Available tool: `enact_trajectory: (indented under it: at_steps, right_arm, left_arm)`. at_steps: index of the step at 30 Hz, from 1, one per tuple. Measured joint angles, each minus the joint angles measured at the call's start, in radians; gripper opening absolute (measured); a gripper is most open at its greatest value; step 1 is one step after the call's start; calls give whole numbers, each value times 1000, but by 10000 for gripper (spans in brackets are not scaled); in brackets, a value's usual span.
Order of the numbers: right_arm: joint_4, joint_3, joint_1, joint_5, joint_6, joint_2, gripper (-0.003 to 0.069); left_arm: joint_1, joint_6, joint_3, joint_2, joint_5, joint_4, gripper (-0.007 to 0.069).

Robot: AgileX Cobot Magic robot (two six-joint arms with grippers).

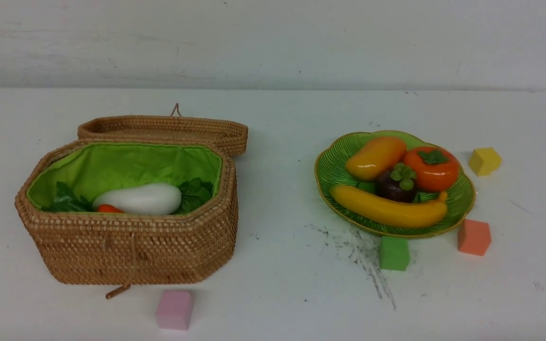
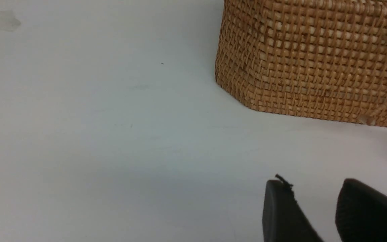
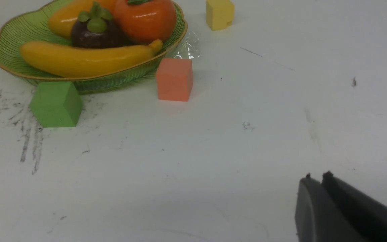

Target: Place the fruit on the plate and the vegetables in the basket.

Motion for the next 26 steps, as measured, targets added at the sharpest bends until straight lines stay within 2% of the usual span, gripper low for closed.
enact_trajectory:
  at_steps: [26]
  right_arm:
    - [0, 0, 0, 0, 0, 0, 85]
  left_arm:
    - [0, 0, 0, 0, 0, 1, 239]
